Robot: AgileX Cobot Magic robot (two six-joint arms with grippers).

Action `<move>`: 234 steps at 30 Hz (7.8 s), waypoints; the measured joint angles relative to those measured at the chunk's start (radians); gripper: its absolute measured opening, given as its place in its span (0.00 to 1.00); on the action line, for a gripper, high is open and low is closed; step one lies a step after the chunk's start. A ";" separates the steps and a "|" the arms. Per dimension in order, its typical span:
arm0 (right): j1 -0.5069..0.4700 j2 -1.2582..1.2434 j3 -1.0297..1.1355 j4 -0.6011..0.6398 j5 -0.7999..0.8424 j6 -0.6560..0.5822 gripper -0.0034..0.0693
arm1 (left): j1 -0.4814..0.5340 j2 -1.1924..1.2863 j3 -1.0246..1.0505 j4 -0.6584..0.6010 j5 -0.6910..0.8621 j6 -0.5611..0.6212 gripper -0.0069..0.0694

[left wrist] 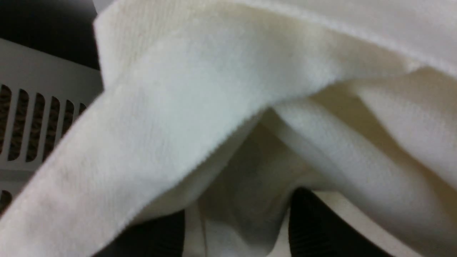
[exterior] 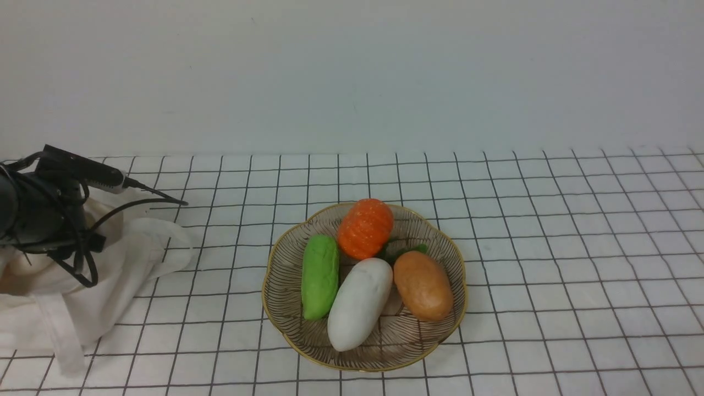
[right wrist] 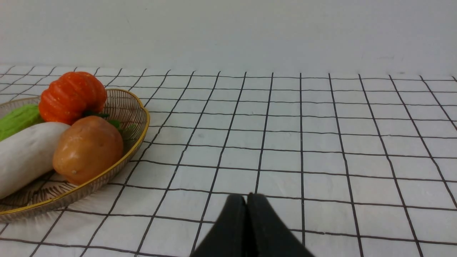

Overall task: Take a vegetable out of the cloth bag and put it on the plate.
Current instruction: Use the left arm to grab a white radish from the bag

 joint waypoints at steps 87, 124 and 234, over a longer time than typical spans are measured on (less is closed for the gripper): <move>0.000 0.000 0.000 0.000 0.000 0.003 0.03 | -0.252 -0.110 0.004 -0.639 0.017 0.495 0.09; 0.000 0.000 0.000 0.001 0.000 0.000 0.03 | -0.172 0.057 -0.043 -0.084 -0.021 0.132 0.77; 0.000 0.000 0.000 0.000 0.000 0.004 0.03 | -0.040 -0.216 -0.205 -1.422 0.623 0.987 0.63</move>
